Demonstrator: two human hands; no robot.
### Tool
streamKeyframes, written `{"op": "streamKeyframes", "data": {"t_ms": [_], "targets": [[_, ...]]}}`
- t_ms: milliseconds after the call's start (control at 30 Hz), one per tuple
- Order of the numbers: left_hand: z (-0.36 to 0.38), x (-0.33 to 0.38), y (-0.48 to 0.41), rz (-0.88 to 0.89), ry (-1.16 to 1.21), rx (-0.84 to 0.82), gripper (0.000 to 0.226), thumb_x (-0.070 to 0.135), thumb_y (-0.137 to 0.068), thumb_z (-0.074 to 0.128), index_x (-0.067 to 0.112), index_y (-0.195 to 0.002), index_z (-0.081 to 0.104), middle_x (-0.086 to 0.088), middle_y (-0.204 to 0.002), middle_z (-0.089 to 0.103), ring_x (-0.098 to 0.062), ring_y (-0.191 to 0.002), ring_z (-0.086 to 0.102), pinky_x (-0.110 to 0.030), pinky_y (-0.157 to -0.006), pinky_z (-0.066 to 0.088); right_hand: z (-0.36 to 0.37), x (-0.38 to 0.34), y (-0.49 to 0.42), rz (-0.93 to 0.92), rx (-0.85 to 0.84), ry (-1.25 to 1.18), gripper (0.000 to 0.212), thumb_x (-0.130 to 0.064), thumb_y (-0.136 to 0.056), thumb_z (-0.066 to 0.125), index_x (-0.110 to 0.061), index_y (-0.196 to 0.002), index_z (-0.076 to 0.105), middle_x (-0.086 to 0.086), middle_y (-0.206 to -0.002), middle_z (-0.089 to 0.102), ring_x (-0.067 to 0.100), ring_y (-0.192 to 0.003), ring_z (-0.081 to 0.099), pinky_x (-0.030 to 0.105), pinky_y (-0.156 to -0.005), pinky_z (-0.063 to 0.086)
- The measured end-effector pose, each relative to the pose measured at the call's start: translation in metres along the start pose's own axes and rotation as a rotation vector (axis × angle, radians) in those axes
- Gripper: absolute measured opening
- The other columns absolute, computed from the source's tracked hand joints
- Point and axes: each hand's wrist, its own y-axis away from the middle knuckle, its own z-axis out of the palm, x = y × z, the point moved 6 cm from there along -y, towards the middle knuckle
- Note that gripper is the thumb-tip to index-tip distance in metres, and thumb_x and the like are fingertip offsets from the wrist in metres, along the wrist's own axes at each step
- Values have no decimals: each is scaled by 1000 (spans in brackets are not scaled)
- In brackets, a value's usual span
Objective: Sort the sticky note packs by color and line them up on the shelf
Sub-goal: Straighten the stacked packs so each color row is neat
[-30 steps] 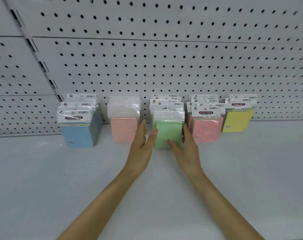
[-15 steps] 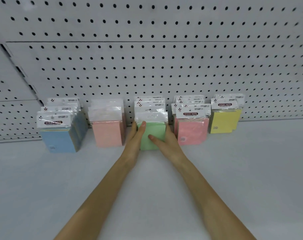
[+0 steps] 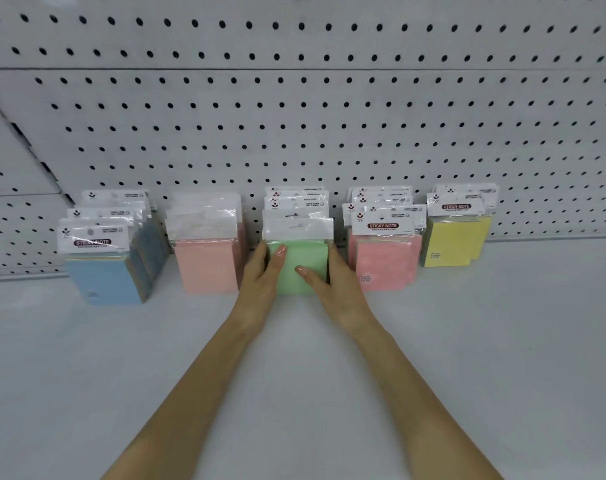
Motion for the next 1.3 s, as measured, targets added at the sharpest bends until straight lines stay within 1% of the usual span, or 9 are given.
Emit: {"op": "streamKeyframes", "data": {"t_ms": [200,367,533,667,767,833,933,1000,1300], "targets": [[0,-5,0,-42,-47,-25,51,53,-87,45,31,-133,48,8,-133,56,-8,-124,51,-40,-111,35,5,-2,-2,27,-9,61,58,-22,-88,63,-16,-138,33,-2,-130,52,12,-117,51,15,-92,37],[1,-2,2,-40,-65,2,35,49,-92,44,37,-123,53,8,-132,56,-8,-123,51,-40,-111,34,10,0,-2,80,-30,120,82,-28,-89,61,-12,-149,8,5,-151,33,19,-137,33,37,-112,30],[2,14,11,51,-62,59,31,30,-99,44,25,-128,53,8,-127,60,-6,-117,55,-35,-106,41,0,-14,21,59,4,186,85,-27,-92,57,-11,-150,-2,2,-158,13,16,-145,15,22,-114,15],[-1,22,22,100,-177,101,45,29,-100,40,26,-145,33,34,-139,37,17,-128,30,-8,-100,27,-31,-34,56,-63,30,191,64,-18,-94,55,-14,-148,21,-1,-149,36,13,-136,35,21,-112,22],[0,28,42,147,-389,184,56,33,-100,37,28,-151,13,27,-153,6,28,-126,0,6,-96,6,-84,-31,68,-51,221,151,49,-11,-91,59,-16,-138,45,-1,-124,59,10,-106,58,14,-96,40],[14,38,67,219,-441,231,53,29,-100,38,25,-150,18,31,-152,7,33,-121,3,11,-90,9,-112,-16,68,5,258,180,51,-15,-90,60,-17,-139,44,1,-133,54,12,-114,55,21,-102,40],[48,46,92,319,-420,210,45,30,-99,40,22,-143,33,47,-135,22,28,-124,18,0,-100,22,-132,11,61,108,240,164,65,-23,-89,62,-19,-145,30,-3,-149,35,16,-135,36,36,-113,30],[75,42,88,207,-352,144,45,31,-99,42,23,-142,37,33,-135,36,17,-122,32,3,-96,25,-131,23,54,169,227,126,71,-26,-88,64,-21,-147,25,-4,-151,31,16,-138,33,36,-113,29],[127,2,16,-141,-184,143,41,47,-97,35,32,-135,40,12,-130,51,-13,-116,53,-29,-90,46,-118,40,20,194,135,72,59,-27,-82,68,-17,-133,38,-1,-124,58,18,-111,58,27,-87,46]]}}
